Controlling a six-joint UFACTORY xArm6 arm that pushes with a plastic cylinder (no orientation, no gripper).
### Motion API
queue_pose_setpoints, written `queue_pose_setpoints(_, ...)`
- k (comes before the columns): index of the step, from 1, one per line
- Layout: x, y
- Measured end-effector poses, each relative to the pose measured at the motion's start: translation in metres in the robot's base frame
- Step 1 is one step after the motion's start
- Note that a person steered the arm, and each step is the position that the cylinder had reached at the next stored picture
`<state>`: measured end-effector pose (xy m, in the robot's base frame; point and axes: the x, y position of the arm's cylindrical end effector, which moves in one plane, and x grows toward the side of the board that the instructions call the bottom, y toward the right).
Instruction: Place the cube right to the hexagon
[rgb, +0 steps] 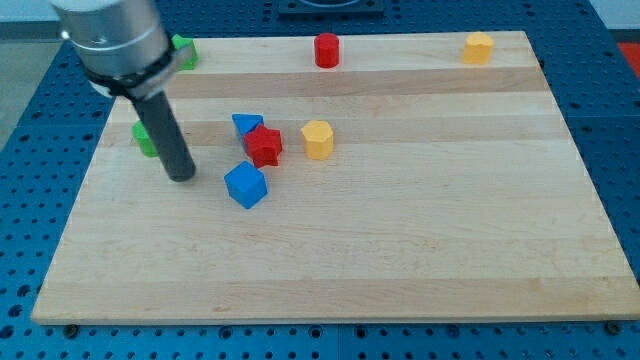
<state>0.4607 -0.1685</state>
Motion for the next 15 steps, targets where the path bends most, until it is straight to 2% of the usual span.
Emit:
queue_pose_setpoints(1, 0.021, 0.037)
queue_pose_setpoints(4, 0.014, 0.164)
queue_pose_setpoints(6, -0.015, 0.227)
queue_pose_setpoints(9, -0.021, 0.217)
queue_pose_setpoints(11, -0.059, 0.212)
queue_pose_setpoints(15, -0.035, 0.271)
